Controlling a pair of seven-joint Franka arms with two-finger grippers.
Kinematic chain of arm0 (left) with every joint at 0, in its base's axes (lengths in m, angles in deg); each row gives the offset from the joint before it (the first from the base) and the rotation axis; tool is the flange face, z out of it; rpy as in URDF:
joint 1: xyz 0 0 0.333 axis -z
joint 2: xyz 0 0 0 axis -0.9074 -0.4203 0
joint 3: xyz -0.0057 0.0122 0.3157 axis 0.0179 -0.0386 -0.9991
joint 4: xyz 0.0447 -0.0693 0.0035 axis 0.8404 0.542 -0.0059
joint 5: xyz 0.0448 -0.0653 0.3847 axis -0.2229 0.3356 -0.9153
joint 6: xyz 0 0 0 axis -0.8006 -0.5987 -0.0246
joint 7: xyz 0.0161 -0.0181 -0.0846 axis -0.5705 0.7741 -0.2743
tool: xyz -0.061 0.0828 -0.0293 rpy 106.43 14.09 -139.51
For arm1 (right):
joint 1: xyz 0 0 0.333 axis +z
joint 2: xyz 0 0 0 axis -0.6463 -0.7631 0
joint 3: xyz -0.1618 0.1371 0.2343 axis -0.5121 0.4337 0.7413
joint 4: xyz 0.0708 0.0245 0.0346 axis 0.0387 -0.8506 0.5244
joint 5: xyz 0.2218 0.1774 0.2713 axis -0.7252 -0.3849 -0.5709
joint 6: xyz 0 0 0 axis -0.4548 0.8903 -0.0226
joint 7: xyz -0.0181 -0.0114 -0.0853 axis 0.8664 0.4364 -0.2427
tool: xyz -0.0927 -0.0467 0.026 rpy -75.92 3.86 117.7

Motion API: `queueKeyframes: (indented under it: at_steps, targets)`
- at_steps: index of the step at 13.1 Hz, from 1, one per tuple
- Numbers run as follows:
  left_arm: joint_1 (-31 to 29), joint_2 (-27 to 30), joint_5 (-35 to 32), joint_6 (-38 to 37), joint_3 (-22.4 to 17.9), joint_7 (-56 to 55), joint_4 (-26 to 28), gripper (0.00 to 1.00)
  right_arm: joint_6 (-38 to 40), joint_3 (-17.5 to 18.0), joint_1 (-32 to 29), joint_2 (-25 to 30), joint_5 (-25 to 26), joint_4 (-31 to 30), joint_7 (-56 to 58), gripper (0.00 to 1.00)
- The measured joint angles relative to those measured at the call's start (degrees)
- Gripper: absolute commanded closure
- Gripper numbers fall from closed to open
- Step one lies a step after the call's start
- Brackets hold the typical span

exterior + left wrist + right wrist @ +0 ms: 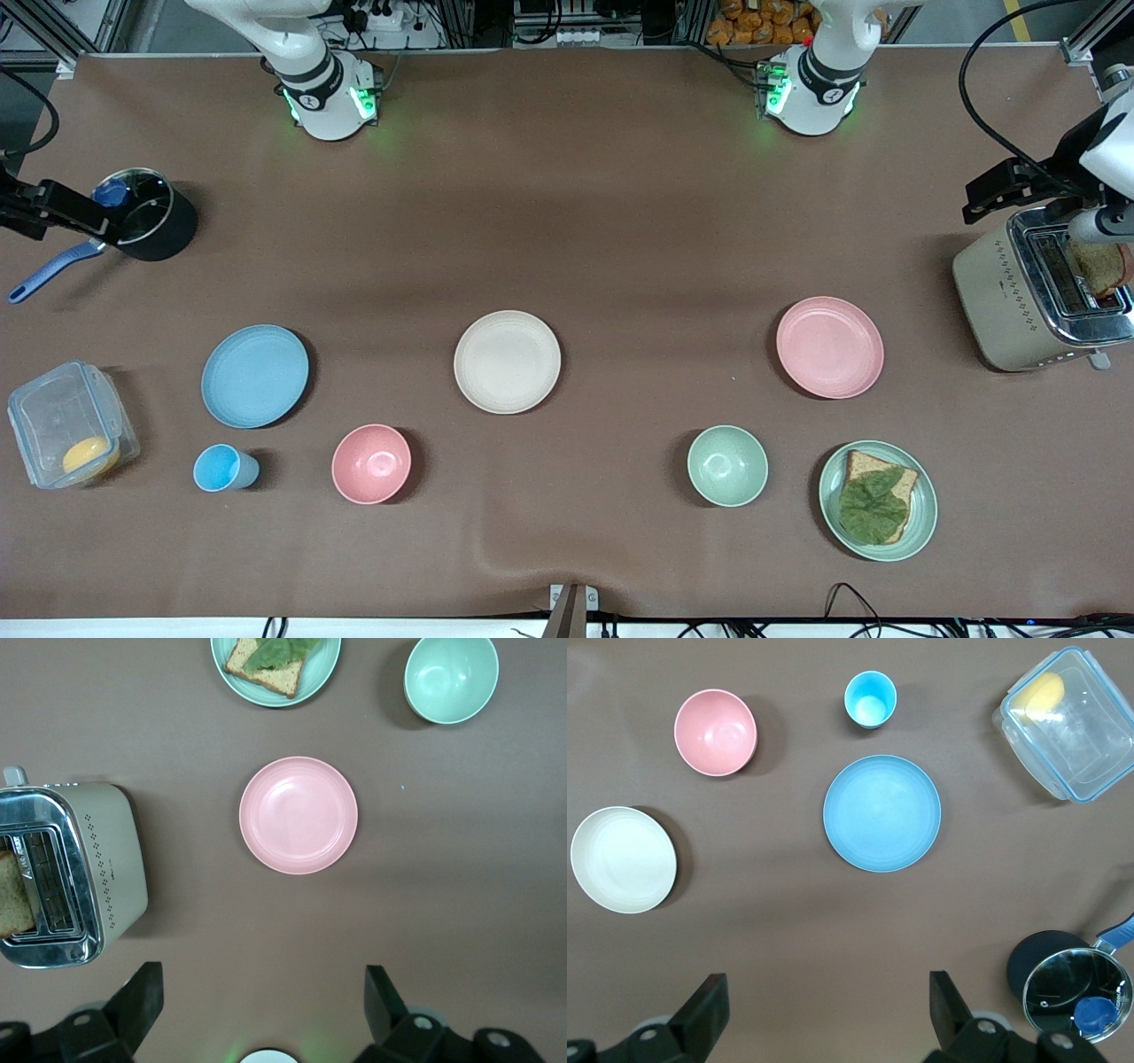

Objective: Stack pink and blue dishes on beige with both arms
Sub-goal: 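Reach the left gripper to the pink plate while the right gripper reaches the blue plate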

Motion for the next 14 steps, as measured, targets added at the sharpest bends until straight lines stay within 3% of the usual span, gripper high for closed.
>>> queueKeyframes:
  at_steps: [5, 9, 12, 14]
  targets:
    - [-0.12, -1.29, 0.0, -0.17, -0.34, -0.02, -0.23, 0.0, 0.43, 0.69, 0.73, -0.08, 0.0, 0.0, 0.07, 0.0]
    - [-0.59, -7.33, -0.26, 5.04, -0.76, 0.06, 2.21, 0.0, 0.51, 0.46, 0.45, -1.03, 0.0, -0.04, 0.06, 0.0]
    - [-0.96, -10.25, -2.73, 21.17, -0.78, 0.05, 13.87, 0.0, 0.5, 0.42, 0.43, -5.17, 0.25, -0.28, 0.06, 0.0]
    - [-2.94, -10.91, -2.95, 35.43, -0.86, 0.18, 24.02, 0.0, -0.24, 0.07, -0.53, -9.78, 3.6, -0.83, -0.02, 0.0]
